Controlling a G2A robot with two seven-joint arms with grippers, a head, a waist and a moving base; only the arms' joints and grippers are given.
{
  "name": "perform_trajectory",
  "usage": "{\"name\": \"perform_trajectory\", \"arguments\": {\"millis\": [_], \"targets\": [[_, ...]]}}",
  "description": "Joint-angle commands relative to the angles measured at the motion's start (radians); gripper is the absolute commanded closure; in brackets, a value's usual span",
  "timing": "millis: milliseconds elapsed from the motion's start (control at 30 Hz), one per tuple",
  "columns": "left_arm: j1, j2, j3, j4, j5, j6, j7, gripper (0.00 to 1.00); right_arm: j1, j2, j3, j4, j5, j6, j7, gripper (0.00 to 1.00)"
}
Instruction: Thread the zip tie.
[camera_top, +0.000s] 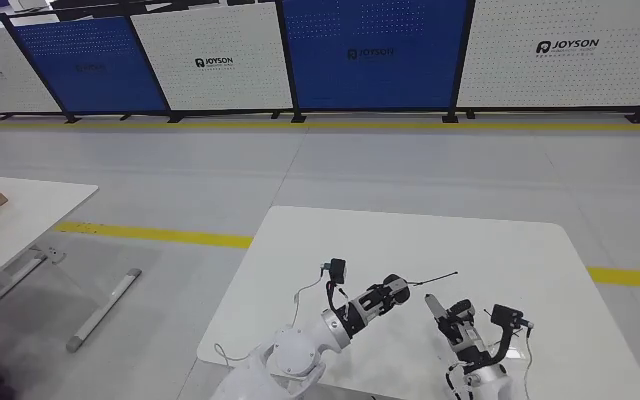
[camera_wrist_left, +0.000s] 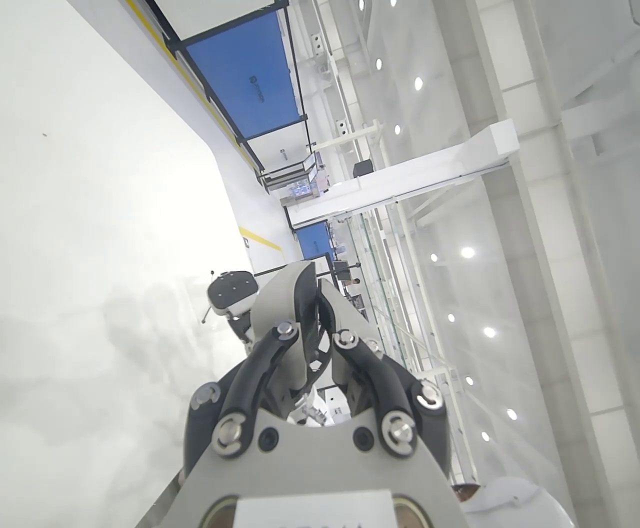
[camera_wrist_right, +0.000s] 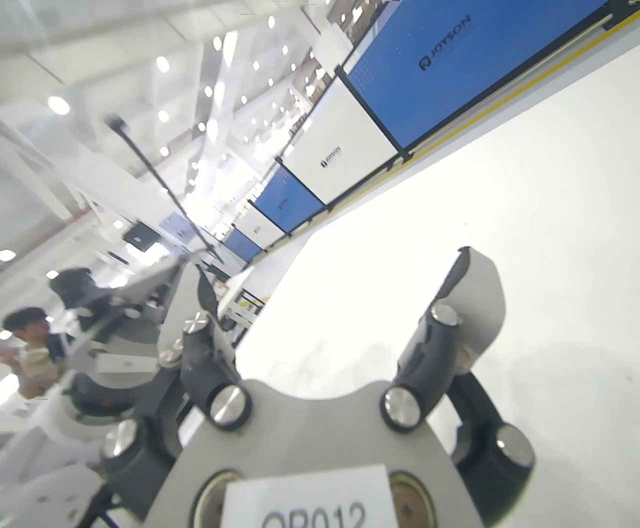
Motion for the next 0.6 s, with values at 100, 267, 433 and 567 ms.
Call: {"name": "perform_trajectory", "arguments": {"millis": [100,267,433,567], "targets": [[-0.003,-0.001,0.002,0.003,-0.010,0.003,-0.008,1.00,0.006,-0.002,-0.014,0.006,-0.030,0.009,-0.016,0.00],[-0.003,-0.001,0.002,0.003,-0.010,0.004,-0.007,1.00,0.006,-0.002,-0.014,0.007,-0.029,0.010,-0.015,0.00],[-0.003,-0.003,0.013,0.002,-0.005,0.012,-0.003,1.00,0.016,0.001,-0.023,0.021,-0.090,-0.019,0.014,0.00],[-0.006,-0.005,0.013,0.006,-0.011,0.018,0.006,1.00,0.020,0.000,-0.026,0.026,-0.087,-0.024,0.012,0.00]]}}
